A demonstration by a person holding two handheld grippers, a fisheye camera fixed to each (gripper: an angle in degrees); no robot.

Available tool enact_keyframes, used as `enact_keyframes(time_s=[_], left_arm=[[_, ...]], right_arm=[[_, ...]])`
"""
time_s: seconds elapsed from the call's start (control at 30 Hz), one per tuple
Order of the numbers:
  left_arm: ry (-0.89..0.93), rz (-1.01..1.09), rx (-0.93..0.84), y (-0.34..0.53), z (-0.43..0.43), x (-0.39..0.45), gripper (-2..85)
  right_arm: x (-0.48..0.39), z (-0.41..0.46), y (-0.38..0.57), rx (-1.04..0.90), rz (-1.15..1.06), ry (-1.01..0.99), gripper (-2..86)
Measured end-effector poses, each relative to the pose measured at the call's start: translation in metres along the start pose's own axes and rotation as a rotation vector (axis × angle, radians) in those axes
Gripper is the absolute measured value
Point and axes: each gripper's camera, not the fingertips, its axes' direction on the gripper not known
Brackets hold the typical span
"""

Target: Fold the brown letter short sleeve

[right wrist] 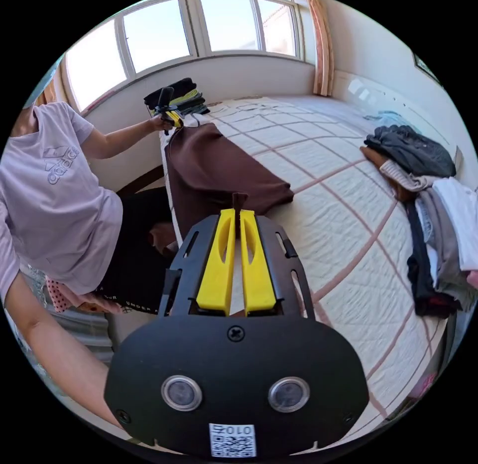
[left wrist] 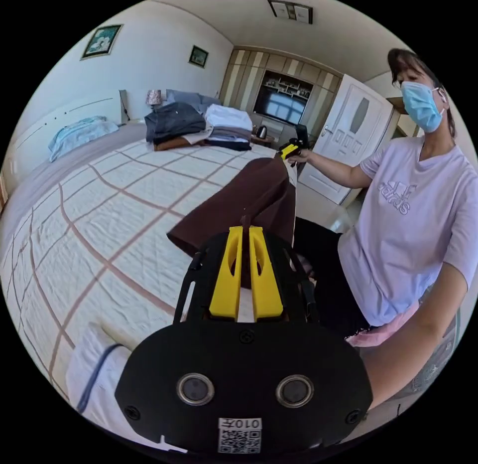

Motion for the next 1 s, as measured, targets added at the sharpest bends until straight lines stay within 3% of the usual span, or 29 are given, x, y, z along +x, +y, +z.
enact_keyframes(time_s=[0.13, 0.6, 0.73, 1.0], left_arm=[[-0.01, -0.07, -0.099, 0.026, 0.027, 0.016, 0.4], [-0.061, -0.052, 0.086, 0.036, 0.006, 0.061, 1.3], [-0.102, -0.07, -0.089, 0.038, 0.028, 0.065, 2.9], [-0.052, -0.244, 0.083, 0.069, -0.016, 0.05, 5.1]], right_arm=[[-0.001, 0.019, 0.018, -0.043, 0.065, 0.008, 3.6], [-0.01, 0.003, 0.041, -0.022, 0.049, 0.039, 3.6], [-0.011, 0.023, 0.053, -0.173, 0.045, -0.053, 4.3], [-0.001, -0.019, 0.087, 0.002, 0.093, -0.106, 6.4]])
